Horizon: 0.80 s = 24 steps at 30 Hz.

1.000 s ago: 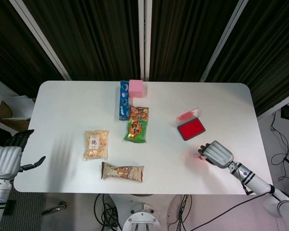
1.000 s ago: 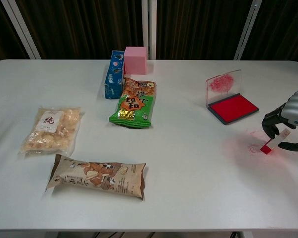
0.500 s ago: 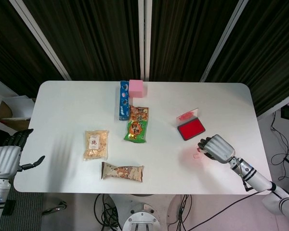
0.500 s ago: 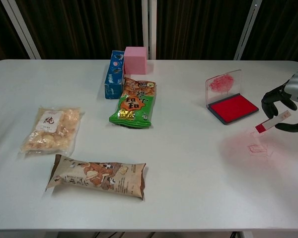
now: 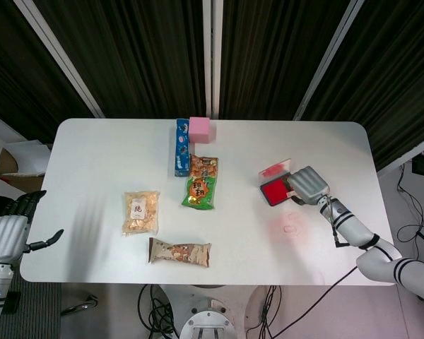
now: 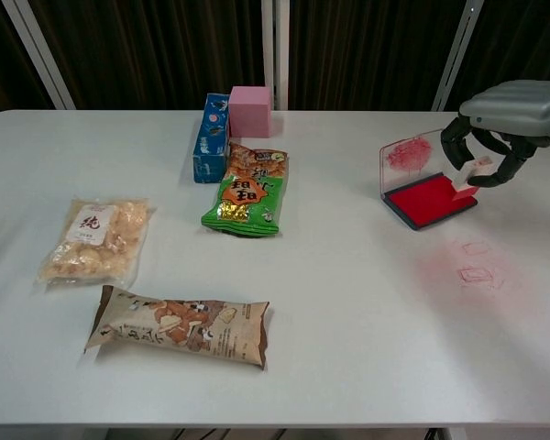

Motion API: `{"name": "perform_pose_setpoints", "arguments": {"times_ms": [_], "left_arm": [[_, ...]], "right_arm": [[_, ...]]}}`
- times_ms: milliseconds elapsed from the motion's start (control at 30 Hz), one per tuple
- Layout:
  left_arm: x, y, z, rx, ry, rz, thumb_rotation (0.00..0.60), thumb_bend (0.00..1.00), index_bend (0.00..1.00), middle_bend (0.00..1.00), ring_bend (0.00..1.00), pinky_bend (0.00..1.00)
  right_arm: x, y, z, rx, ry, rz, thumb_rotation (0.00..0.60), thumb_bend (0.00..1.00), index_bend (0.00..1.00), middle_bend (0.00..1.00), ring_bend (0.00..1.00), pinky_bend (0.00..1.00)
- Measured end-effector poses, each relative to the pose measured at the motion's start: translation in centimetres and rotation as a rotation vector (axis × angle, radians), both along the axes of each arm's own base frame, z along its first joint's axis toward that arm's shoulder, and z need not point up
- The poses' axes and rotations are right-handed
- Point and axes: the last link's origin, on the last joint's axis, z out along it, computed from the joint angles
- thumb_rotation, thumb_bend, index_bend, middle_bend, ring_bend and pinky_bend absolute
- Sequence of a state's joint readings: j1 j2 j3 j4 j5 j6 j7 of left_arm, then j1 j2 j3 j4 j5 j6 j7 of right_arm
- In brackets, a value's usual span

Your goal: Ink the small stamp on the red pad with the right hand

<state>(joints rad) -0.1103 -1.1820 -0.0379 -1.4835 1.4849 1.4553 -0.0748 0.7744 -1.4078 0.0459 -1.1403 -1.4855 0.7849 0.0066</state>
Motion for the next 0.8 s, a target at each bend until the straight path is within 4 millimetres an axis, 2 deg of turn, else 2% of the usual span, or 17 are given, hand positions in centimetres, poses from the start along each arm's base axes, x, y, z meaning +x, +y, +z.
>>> {"name": "perform_pose_setpoints", "arguments": {"times_ms": [100,200,400,800], "left_arm": [[-0.3,0.0,0.0,-0.002,-0.001,0.006,0.305,0.17,0.11,0.13,0.12,0.21],[-0.4,0.0,0.1,0.0,-0.003,0.008,0.305,0.17,0.11,0.13,0.12,0.21],[-0.7,0.0,0.2,-0.001,-0.003,0.014,0.306,0.17,0.11,0.13,0.12,0.21],[-1.0,0.3,0.2,-0.004,0.0,0.019,0.308,0.17,0.11,0.13,0.12,0.21]], "right_arm": [[1.4,-1.0,-0.8,0.011,0.02,-0.001,0.6,0.28,0.65,0.58,0.72,0.92],[2.1,-1.3,-1.8,0.027,0.031,-0.012,0.6,0.28,0.65,0.58,0.72,0.92],[2.0,-1.7,-3.1,0.049,0.051,-0.049,0.6,0.28,0.65,0.58,0.72,0.92],[1.7,-2.3,-4.1,0.06,0.08,-0.078,0.6,0.3,0.66,0.59,0.72,0.92]]}}
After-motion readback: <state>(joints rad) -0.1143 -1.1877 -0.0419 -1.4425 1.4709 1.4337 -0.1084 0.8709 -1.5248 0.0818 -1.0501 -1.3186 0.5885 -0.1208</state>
